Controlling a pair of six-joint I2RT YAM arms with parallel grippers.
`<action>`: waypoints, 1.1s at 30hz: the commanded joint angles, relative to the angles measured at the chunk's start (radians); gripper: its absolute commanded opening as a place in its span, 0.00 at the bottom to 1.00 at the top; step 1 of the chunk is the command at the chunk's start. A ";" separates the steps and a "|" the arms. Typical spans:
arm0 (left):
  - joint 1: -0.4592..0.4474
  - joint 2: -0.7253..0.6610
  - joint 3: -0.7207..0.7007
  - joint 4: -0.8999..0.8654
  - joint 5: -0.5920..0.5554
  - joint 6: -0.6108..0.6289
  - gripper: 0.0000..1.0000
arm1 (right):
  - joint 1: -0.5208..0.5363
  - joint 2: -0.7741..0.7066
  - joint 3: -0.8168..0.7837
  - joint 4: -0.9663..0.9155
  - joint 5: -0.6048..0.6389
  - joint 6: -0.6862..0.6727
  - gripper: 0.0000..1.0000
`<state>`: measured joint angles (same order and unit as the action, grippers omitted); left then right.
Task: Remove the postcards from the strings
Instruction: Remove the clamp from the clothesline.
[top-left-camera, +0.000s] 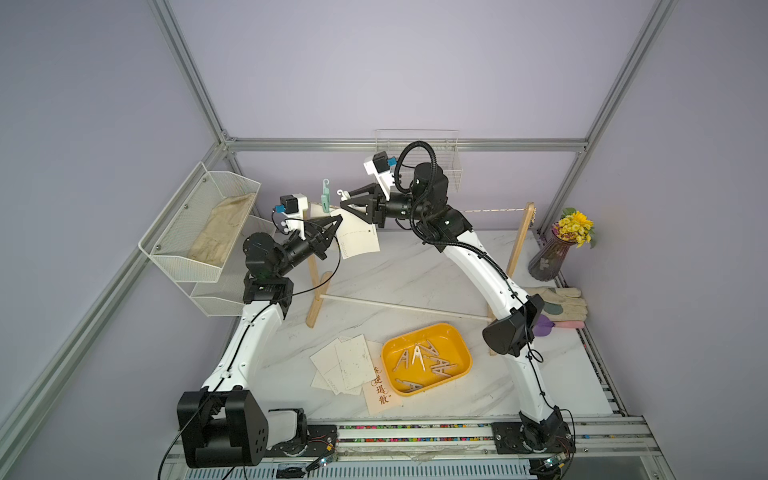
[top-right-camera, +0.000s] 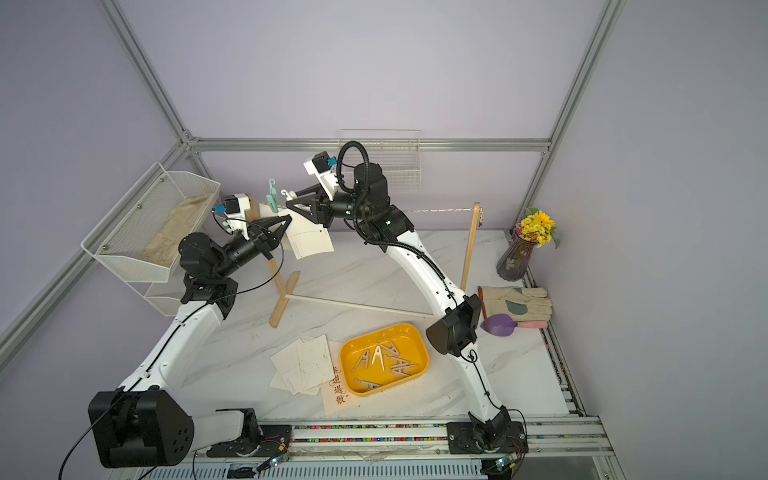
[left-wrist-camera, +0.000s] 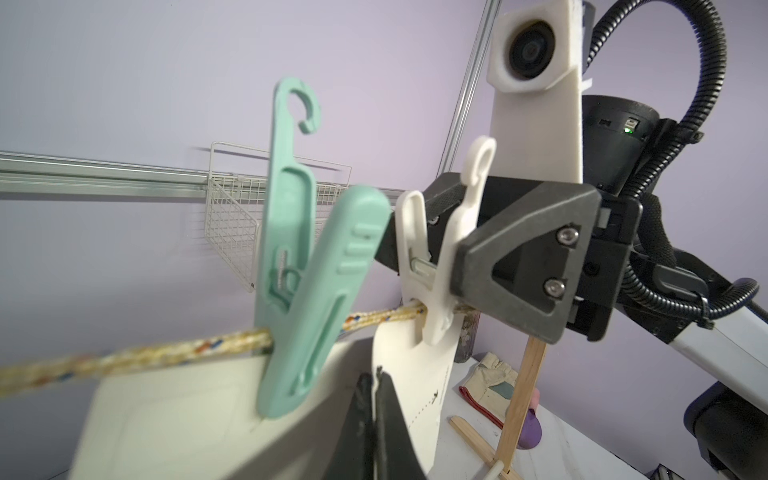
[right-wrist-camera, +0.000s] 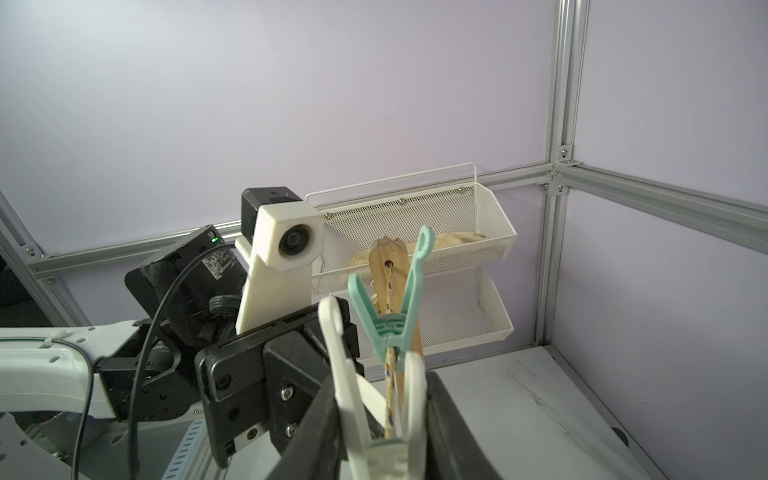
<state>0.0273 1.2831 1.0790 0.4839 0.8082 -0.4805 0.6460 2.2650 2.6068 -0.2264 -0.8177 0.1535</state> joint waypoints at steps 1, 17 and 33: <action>0.002 -0.008 0.010 0.040 0.000 -0.018 0.03 | 0.023 0.001 -0.020 0.042 -0.008 0.000 0.28; -0.051 -0.117 -0.129 0.001 0.003 -0.048 0.03 | 0.024 -0.050 -0.051 0.083 0.133 -0.074 0.27; -0.099 -0.181 -0.178 -0.065 -0.005 -0.030 0.03 | 0.024 -0.114 -0.119 0.169 0.237 -0.119 0.23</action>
<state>-0.0643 1.1339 0.9337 0.4118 0.7998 -0.5137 0.6651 2.2005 2.4958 -0.0982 -0.5964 0.0570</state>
